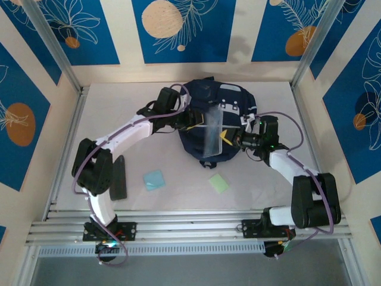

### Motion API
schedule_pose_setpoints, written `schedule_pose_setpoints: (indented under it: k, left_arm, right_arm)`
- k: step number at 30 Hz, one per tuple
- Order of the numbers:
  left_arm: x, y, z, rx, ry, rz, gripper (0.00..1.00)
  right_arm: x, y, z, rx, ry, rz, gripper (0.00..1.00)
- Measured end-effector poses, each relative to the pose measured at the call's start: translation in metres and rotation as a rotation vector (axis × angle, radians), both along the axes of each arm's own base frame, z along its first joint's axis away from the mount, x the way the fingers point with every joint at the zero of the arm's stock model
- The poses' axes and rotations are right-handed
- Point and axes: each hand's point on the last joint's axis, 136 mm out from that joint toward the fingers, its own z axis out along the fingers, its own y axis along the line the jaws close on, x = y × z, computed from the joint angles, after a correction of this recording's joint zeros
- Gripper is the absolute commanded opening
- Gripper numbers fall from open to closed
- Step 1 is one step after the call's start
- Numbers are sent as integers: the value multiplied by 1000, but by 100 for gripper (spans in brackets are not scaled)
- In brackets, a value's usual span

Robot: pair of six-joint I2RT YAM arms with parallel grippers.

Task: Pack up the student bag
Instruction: Pass the loose stationery, then open the student bag at the top-center of the table.

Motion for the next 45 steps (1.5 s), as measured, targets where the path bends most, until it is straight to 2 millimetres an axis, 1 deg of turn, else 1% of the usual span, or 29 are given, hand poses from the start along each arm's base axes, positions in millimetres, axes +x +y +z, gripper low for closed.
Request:
schedule_pose_setpoints:
  k: [3, 7, 10, 13, 16, 20, 23, 26, 28, 30, 31, 32, 34, 35, 36, 39, 42, 45]
  left_arm:
    - [3, 5, -15, 78, -10, -10, 53]
    - [14, 9, -18, 197, -116, -63, 53]
    - [19, 6, -17, 297, -223, -139, 56]
    - [16, -3, -24, 406, -317, -244, 59]
    - [10, -15, -40, 504, -388, -363, 61]
    - [2, -27, -69, 615, -441, -509, 64]
    - [5, -33, -88, 674, -472, -576, 65]
    - [13, -39, -99, 708, -504, -613, 65]
    - [18, -38, -105, 737, -517, -627, 65]
    - [21, -37, -110, 760, -528, -637, 61]
    - [22, -37, -113, 771, -530, -644, 53]
    - [22, -37, -114, 775, -531, -650, 40]
    - [22, -38, -114, 775, -537, -660, 18]
    - [21, -39, -114, 774, -542, -669, 5]
    - [21, -40, -113, 774, -544, -666, 0]
    - [22, -42, -111, 758, -548, -668, 0]
    - [21, -43, -109, 702, -510, -641, 0]
    - [21, -43, -98, 612, -449, -584, 0]
  right_arm:
    - [-2, -18, 13, -7, -33, -40, 0]
    - [-5, -39, 23, -10, -46, -82, 0]
    - [-6, -52, 27, -4, -35, -107, 0]
    - [-5, -62, 35, -4, -34, -125, 0]
    - [-2, -70, 47, -6, -47, -141, 0]
    - [-1, -79, 60, -6, -65, -159, 0]
    - [-3, -81, 64, -1, -66, -162, 0]
    - [-6, -81, 66, 2, -60, -161, 0]
    - [-8, -82, 66, 3, -57, -164, 0]
    - [-9, -85, 68, 4, -56, -172, 0]
    - [-10, -86, 69, 5, -57, -176, 0]
    - [-11, -87, 70, 6, -59, -179, 0]
    - [-12, -89, 71, 8, -61, -183, 0]
    - [-12, -89, 72, 9, -61, -185, 0]
    - [-13, -90, 72, 10, -61, -185, 0]
    - [-14, -92, 71, 10, -54, -190, 0]
    - [-15, -95, 69, 2, -49, -201, 0]
    - [-15, -100, 71, -15, -50, -221, 0]
